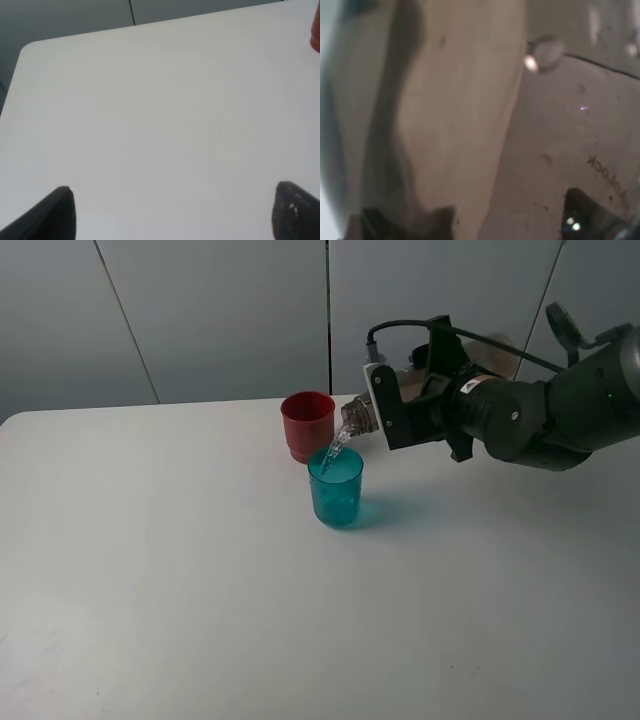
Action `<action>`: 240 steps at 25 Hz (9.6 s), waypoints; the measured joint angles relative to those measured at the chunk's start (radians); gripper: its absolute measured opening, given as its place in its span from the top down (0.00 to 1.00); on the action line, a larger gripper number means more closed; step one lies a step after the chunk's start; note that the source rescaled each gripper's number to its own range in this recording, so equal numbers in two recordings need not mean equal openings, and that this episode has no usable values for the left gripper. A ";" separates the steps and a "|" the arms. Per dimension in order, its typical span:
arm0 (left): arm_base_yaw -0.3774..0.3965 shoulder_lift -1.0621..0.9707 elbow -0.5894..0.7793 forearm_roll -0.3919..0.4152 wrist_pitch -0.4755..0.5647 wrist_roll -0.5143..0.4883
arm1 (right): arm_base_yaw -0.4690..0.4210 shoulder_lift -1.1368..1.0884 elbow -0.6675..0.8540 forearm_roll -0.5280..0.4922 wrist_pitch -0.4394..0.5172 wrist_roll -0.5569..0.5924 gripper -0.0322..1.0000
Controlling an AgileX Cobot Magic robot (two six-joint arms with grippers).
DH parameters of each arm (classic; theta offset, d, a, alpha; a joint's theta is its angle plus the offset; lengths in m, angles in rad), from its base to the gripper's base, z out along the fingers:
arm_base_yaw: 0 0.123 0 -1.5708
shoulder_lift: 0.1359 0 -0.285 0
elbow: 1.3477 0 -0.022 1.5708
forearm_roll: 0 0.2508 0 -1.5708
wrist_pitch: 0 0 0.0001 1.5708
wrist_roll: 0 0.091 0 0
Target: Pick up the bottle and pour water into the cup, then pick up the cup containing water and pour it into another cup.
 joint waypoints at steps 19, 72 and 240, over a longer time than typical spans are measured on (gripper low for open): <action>0.000 0.000 0.000 0.000 0.000 0.000 | 0.000 0.000 -0.002 -0.009 -0.028 -0.001 0.93; 0.000 0.000 0.000 0.000 0.000 -0.002 | -0.040 0.000 0.012 -0.343 -0.043 -0.001 0.93; 0.000 0.000 0.000 0.000 0.000 0.002 | 0.023 -0.208 0.402 -0.824 -0.178 2.226 0.00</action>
